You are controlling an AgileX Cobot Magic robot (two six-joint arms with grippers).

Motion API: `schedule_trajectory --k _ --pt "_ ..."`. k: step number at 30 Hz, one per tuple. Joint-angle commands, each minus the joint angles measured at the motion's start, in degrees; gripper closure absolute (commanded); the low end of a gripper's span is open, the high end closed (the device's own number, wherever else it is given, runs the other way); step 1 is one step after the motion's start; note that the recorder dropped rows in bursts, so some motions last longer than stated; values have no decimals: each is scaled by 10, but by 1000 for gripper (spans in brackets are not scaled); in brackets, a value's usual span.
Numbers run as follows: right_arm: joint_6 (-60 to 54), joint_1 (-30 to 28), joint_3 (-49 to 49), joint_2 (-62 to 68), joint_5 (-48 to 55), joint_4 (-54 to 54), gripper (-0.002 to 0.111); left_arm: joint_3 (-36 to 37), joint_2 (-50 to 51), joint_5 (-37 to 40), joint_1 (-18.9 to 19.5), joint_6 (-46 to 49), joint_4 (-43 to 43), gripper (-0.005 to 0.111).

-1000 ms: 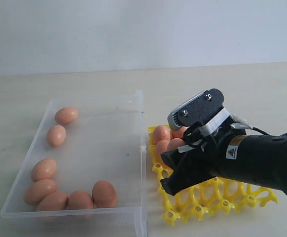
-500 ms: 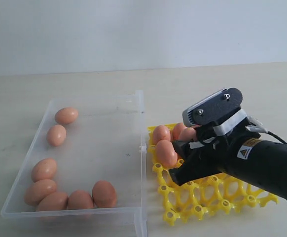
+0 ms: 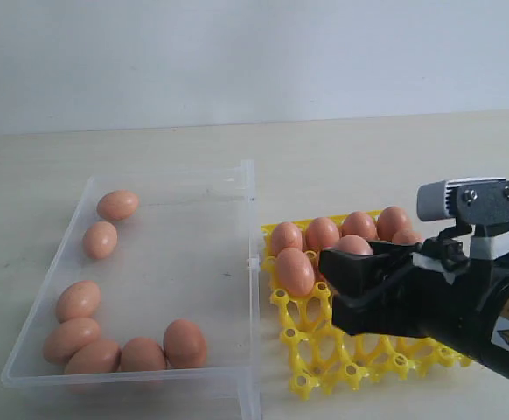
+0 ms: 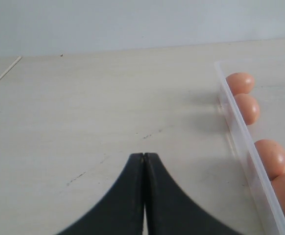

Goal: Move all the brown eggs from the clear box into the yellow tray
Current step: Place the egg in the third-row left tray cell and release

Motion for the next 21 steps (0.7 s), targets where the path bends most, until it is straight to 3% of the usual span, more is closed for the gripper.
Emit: schedule_trajectory --k 1,8,21 --pt "-129 -4 6 46 -55 -69 108 -3 2 -3 1 0 2 107" --pt "-201 -4 5 159 -212 -69 108 -3 2 -3 1 2 2 107" --pt "-161 -4 -3 249 -281 -65 108 -3 2 -3 1 0 2 107"
